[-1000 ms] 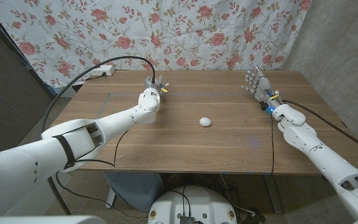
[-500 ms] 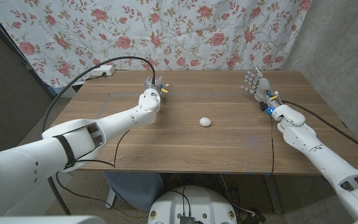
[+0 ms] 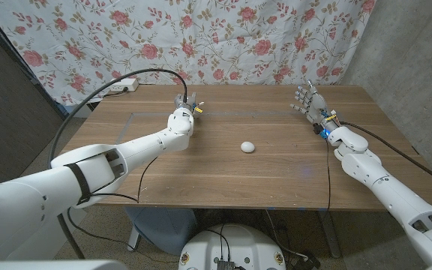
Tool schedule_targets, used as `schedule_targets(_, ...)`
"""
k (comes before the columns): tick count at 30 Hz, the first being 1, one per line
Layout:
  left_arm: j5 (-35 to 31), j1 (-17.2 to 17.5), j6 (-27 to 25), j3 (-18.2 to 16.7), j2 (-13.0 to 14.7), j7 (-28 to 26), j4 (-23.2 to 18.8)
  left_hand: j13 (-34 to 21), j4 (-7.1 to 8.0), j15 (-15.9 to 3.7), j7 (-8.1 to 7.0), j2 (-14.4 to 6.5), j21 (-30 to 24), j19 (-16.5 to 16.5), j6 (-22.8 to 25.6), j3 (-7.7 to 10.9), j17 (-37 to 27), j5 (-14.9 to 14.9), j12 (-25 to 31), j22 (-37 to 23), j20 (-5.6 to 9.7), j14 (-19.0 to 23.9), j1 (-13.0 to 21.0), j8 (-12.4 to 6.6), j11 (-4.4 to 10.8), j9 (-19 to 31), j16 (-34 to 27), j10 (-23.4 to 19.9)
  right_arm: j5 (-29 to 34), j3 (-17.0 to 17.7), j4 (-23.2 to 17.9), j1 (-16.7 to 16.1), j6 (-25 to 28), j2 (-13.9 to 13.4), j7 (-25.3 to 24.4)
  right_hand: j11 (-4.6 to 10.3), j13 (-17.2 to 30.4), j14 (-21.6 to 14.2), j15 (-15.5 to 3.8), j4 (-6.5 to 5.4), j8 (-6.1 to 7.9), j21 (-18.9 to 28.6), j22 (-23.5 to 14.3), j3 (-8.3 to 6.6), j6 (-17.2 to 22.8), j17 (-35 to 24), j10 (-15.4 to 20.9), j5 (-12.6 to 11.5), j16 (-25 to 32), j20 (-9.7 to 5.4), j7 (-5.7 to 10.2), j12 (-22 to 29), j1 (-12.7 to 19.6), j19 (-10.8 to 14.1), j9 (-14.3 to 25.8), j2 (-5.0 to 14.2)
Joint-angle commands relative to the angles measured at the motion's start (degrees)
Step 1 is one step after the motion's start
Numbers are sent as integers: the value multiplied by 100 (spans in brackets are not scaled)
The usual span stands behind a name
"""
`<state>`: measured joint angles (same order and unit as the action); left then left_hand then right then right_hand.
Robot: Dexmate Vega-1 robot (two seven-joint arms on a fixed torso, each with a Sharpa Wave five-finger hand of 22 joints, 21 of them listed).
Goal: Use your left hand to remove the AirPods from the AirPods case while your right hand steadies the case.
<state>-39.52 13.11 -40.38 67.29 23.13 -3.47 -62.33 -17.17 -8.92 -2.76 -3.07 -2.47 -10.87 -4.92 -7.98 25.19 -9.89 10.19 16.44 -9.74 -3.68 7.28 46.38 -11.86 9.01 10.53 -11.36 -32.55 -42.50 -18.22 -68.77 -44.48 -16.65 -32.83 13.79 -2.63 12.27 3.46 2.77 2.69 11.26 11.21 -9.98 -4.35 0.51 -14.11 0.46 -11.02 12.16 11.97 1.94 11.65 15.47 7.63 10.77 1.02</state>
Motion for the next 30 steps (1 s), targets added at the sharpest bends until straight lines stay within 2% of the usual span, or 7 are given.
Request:
schedule_targets(1,69,-24,51,8,-16,-19,47,-24,-3,6,-2,-12,-18,-36,39,-21,-12,8,-21,-14,-19,28,35,4,-36,10,-2,-18,-2,10,-47,-23,13,-21,-22,-26,1,40,-16,20,29,-6,-13,-25,38,-1,11,6,32,0,3,42,3,-46,27,32)
schedule_targets(8,123,-49,119,13,-12,51,73,-41,-29,21,21,-98,-15,-35,62,26,-12,45,-17,-15,-40,32,125,3,-37,11,1,-57,1,9,-36,-10,20,-21,-25,-22,1,39,-8,24,28,-5,-13,-26,39,2,5,5,33,-2,1,39,3,-42,27,39)
schedule_targets(9,109,-45,101,22,-24,25,90,-46,-59,-19,-29,-119,-16,-41,81,52,-11,69,-8,-14,2,44,188,-2,17,11,0,-96,-1,10,-35,-8,24,-22,-24,-14,1,39,-6,23,28,-5,-13,-26,40,2,11,5,34,-2,-1,42,2,-42,27,41)
schedule_targets(10,139,-33,118,-3,-24,8,83,-54,-83,25,33,-155,-14,-36,66,85,-10,98,-39,-14,-51,30,268,9,-18,12,9,-47,-4,10,-31,-4,25,-22,-17,-23,1,40,-8,24,28,-4,-13,-26,39,3,9,5,34,-3,1,41,2,-41,27,42)
schedule_targets(11,141,-36,121,4,-27,20,84,-59,-97,-23,-30,-156,-17,-49,88,95,-9,110,-28,-13,8,42,309,4,18,11,7,-93,1,7,-28,0,26,-25,-14,-24,1,39,-12,24,28,-4,-13,-26,40,3,10,5,34,-7,1,42,1,-41,27,42)
schedule_targets(13,137,-30,148,15,-21,-4,81,-64,-104,-3,-2,-164,-14,-45,82,106,-8,122,-43,-13,-22,34,351,10,-12,11,13,-75,-1,7,-26,6,31,-23,-14,-20,1,39,-11,26,28,-4,-13,-25,42,4,8,5,34,-6,-2,41,1,-41,27,41)
schedule_targets(30,164,89,130,-29,51,-104,-97,-152,-81,-46,39,-222,-16,-72,172,134,-8,161,-16,-11,-69,158,573,2,92,14,-14,-260,0,9,-79,-24,34,-31,-35,-21,0,40,-11,36,29,-5,-13,-20,53,12,6,5,36,-4,17,41,-5,-41,27,41)
